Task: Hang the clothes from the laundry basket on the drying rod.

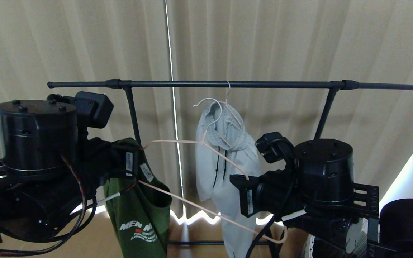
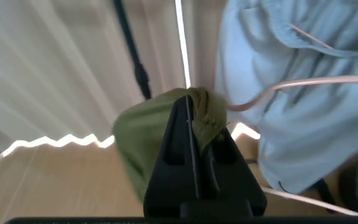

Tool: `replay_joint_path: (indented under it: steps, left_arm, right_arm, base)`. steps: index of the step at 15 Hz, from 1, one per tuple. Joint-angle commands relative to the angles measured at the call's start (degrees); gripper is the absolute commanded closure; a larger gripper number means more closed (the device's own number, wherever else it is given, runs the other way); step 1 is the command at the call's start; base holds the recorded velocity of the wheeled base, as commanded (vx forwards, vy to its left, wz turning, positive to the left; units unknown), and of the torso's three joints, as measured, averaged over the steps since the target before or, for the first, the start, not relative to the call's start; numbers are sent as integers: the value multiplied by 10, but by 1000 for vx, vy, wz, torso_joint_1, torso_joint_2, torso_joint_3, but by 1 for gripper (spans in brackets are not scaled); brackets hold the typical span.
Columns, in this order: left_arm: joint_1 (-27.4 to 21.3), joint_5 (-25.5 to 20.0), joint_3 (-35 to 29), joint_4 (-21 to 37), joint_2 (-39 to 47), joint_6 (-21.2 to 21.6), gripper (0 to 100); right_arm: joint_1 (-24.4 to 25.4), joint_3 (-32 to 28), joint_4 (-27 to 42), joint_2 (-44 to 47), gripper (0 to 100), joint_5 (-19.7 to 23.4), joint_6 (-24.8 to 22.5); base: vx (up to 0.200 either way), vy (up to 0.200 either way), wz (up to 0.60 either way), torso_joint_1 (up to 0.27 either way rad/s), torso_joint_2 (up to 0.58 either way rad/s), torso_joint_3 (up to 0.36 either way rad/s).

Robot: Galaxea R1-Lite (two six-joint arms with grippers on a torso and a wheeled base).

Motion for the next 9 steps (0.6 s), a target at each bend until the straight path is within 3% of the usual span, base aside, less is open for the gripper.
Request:
replay_joint_path:
  steps: [1, 9]
  left_arm:
    - [-4, -3, -6, -1, 10, 4, 100]
    - [-32, -145, -26, -4, 14, 60, 100]
  right_arm:
    - [15, 4, 0, 3, 100, -1, 0]
    - [53, 5, -9, 11, 100, -2, 0]
  base:
    - [0, 0, 0, 0, 0, 0]
    - [0, 0, 0, 0, 0, 0]
